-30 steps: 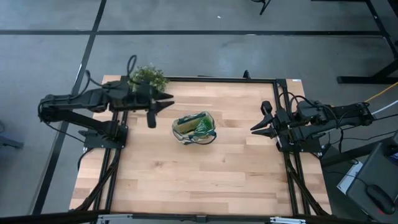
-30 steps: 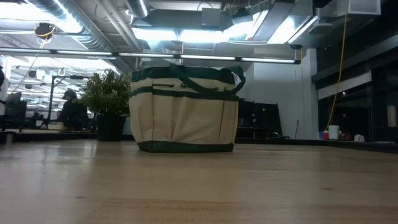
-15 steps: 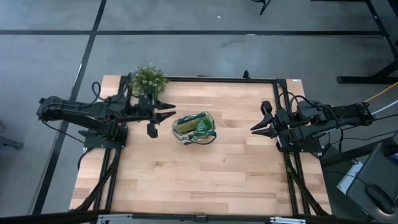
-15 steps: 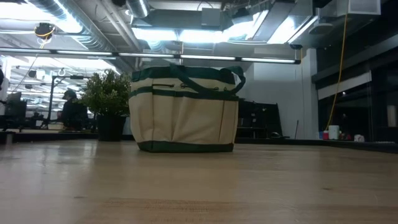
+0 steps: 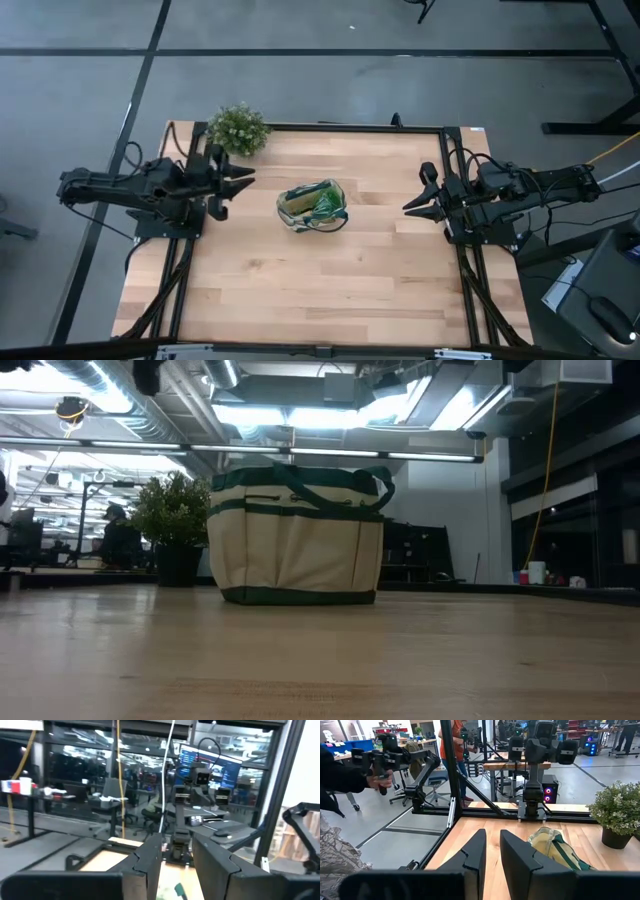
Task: Pick & Place Garden tools in Gardening bag
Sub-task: Return to Home Position
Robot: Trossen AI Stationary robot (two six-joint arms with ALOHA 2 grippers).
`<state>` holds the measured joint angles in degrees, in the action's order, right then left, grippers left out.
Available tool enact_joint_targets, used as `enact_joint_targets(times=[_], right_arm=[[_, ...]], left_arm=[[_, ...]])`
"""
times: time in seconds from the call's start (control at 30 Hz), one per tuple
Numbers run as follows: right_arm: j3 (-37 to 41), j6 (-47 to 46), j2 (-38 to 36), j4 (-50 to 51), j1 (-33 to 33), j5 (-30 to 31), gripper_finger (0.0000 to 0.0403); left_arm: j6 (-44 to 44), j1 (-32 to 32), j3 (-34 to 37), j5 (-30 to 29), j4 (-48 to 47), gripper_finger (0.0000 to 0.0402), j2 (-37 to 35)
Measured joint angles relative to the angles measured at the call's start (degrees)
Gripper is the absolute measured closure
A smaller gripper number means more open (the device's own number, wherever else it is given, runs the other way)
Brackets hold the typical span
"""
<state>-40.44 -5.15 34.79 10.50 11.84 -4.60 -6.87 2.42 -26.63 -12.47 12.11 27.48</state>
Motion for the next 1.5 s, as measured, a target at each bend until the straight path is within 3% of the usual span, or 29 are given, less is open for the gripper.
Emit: enact_joint_targets(times=[0.2, 0.6, 0.8, 0.9, 1.0, 1.33, 1.5], right_arm=[[-0.01, 0.00, 0.02, 0.00, 0.00, 0.00, 0.0343], [-0.01, 0.00, 0.00, 0.00, 0.00, 0.00, 0.0343], [0.02, 0.00, 0.01, 0.00, 0.00, 0.00, 0.0343], [-0.01, 0.00, 0.02, 0.00, -0.02, -0.02, 0.0343], [-0.01, 0.00, 0.00, 0.00, -0.01, 0.00, 0.0343], [-0.01, 0.00, 0.01, 0.00, -0.01, 0.00, 0.0343], [-0.01, 0.00, 0.00, 0.00, 0.00, 0.00, 0.0343]], left_arm=[[-0.29, -0.02, 0.00, -4.03, -8.10, 0.0294, -6.69], [2.03, -0.02, 0.02, -4.50, -10.66, 0.0294, -7.27], [1.96, 0.02, 0.02, -3.90, -23.60, 0.0298, -7.43], [1.26, 0.11, 0.02, 0.07, -26.71, 0.0295, -7.40], [3.97, 0.13, 0.02, 2.54, -26.07, 0.0295, -7.47], [9.04, 0.11, 0.02, 2.25, -24.19, 0.0297, -7.49], [9.18, 0.11, 6.72, 3.13, -8.73, 0.0295, -7.95]])
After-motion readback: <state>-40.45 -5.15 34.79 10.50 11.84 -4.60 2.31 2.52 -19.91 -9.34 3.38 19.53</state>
